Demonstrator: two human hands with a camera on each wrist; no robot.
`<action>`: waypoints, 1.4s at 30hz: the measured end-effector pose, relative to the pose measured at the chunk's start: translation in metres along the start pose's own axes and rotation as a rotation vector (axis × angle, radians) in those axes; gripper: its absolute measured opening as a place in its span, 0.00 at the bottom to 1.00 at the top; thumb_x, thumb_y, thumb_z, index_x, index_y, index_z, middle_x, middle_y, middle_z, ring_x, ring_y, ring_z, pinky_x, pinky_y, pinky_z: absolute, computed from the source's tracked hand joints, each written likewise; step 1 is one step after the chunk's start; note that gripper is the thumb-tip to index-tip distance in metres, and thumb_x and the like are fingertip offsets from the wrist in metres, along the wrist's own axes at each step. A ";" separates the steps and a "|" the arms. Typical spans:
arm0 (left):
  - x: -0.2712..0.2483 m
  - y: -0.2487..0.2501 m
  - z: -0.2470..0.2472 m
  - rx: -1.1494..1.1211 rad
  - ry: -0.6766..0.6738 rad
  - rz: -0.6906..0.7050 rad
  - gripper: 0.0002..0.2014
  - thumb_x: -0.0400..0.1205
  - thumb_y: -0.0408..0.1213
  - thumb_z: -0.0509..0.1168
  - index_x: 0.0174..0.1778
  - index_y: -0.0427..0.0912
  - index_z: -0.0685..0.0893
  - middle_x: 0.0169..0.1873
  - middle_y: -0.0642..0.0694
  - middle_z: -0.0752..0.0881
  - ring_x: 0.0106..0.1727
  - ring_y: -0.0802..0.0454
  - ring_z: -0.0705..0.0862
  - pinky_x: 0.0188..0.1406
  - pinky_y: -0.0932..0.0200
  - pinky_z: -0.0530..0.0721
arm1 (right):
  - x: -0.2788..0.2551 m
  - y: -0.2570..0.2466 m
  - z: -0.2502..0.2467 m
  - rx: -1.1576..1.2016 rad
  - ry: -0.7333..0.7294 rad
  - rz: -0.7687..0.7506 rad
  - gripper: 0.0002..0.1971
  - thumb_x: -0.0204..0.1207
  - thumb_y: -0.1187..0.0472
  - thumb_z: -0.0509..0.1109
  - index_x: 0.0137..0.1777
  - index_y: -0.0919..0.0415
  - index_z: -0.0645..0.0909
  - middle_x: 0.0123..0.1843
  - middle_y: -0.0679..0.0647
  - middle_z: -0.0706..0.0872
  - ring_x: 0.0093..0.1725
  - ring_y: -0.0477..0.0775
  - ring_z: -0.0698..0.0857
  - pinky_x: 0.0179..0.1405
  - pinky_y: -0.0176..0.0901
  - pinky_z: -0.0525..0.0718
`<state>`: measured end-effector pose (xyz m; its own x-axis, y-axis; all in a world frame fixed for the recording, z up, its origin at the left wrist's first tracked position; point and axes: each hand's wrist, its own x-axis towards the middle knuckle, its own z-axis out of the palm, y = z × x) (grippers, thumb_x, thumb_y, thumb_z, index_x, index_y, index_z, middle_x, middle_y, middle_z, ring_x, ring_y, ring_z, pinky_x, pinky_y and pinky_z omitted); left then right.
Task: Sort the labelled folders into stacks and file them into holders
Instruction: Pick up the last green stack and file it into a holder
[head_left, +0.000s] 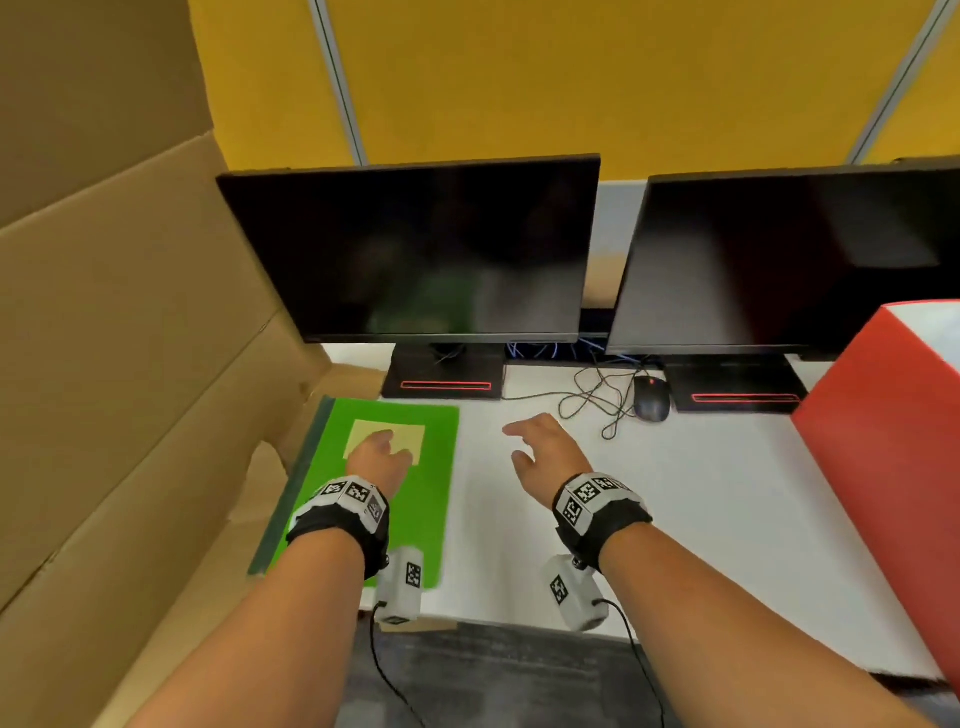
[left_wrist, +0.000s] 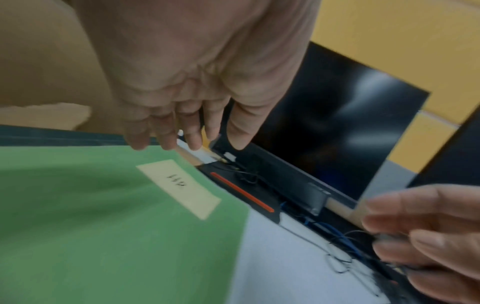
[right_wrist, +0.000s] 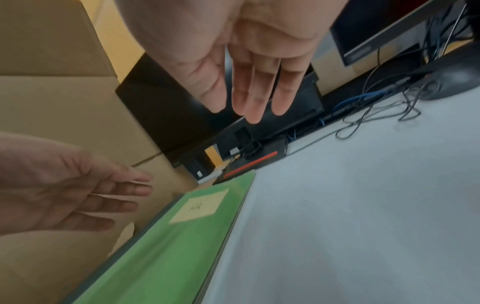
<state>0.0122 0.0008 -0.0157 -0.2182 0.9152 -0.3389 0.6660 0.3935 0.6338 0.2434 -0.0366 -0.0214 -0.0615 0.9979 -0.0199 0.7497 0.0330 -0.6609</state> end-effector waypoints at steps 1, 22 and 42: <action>0.008 -0.012 -0.006 0.043 -0.002 -0.028 0.26 0.82 0.37 0.64 0.77 0.39 0.71 0.74 0.39 0.75 0.74 0.43 0.75 0.71 0.55 0.72 | 0.003 -0.004 0.012 -0.006 -0.043 0.010 0.19 0.79 0.63 0.62 0.69 0.51 0.77 0.67 0.52 0.75 0.63 0.53 0.80 0.67 0.44 0.76; 0.105 -0.086 -0.044 0.307 0.017 -0.319 0.34 0.78 0.51 0.61 0.81 0.51 0.60 0.73 0.37 0.74 0.68 0.30 0.76 0.67 0.38 0.77 | 0.041 -0.007 0.115 -0.007 -0.538 0.172 0.29 0.80 0.58 0.63 0.81 0.52 0.61 0.76 0.58 0.72 0.72 0.56 0.76 0.72 0.46 0.74; 0.116 -0.076 0.001 0.274 -0.225 -0.322 0.16 0.84 0.38 0.58 0.58 0.30 0.83 0.44 0.36 0.85 0.46 0.38 0.83 0.43 0.52 0.77 | 0.058 0.043 0.080 -0.106 -0.307 0.469 0.20 0.79 0.59 0.63 0.71 0.61 0.76 0.70 0.57 0.80 0.70 0.57 0.77 0.67 0.39 0.73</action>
<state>-0.0632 0.0770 -0.1041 -0.3046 0.6968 -0.6494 0.7598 0.5889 0.2754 0.2192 0.0178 -0.1109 0.1175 0.8457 -0.5205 0.8041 -0.3886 -0.4499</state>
